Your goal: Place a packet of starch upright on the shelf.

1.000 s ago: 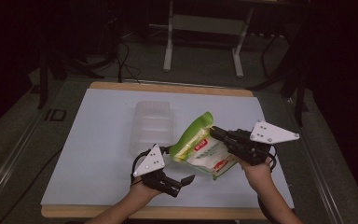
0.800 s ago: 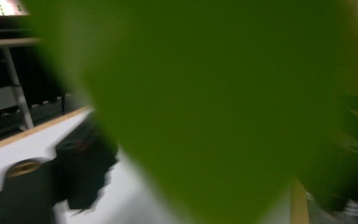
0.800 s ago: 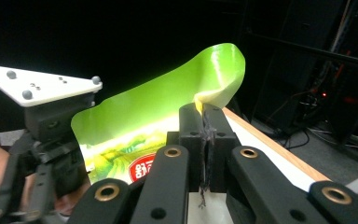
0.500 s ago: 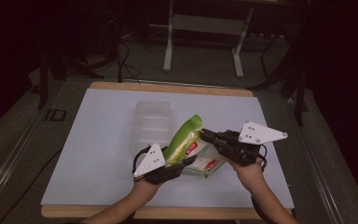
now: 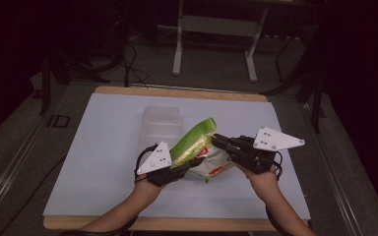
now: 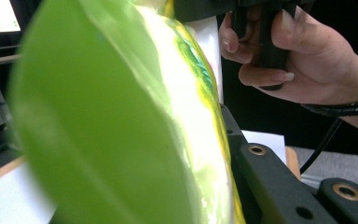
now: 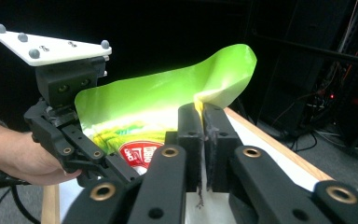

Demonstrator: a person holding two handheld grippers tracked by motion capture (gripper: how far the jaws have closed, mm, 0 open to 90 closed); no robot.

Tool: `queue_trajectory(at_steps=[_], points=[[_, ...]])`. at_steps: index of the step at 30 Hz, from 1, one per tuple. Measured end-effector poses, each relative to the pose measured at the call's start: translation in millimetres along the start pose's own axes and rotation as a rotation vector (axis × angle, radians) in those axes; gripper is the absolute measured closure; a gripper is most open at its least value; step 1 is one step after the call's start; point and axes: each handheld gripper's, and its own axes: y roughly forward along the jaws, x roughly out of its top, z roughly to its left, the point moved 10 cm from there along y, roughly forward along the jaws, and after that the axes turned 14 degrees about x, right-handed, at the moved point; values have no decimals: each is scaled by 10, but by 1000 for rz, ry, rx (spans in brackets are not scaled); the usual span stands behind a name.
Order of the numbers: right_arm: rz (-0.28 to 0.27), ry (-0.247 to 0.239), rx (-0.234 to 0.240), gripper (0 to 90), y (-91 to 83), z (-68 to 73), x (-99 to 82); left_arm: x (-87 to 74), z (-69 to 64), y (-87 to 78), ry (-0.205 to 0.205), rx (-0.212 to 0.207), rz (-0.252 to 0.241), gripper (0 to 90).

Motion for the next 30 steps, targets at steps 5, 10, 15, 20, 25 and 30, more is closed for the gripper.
queue_trajectory(at_steps=[5, 10, 15, 20, 25, 30], points=[[-14, -15, -10, 748, -108, -10, 63, 88, 91, -33, 35, 2, 12, 834], [-46, 5, -25, 627, -202, -41, 90, 171, 162, -55, 48, -8, 17, 836], [-76, 20, -54, 418, -307, -83, 91, 262, 306, -87, 20, -13, 16, 836], [-77, 52, -55, 196, -382, -106, 16, 381, 491, -146, 50, -19, 10, 835], [-92, 74, -49, 134, -434, -117, -59, 486, 685, -222, 128, -37, 11, 835], [-120, 128, -46, 141, -514, -177, -146, 485, 931, -282, 119, -62, 55, 834]])
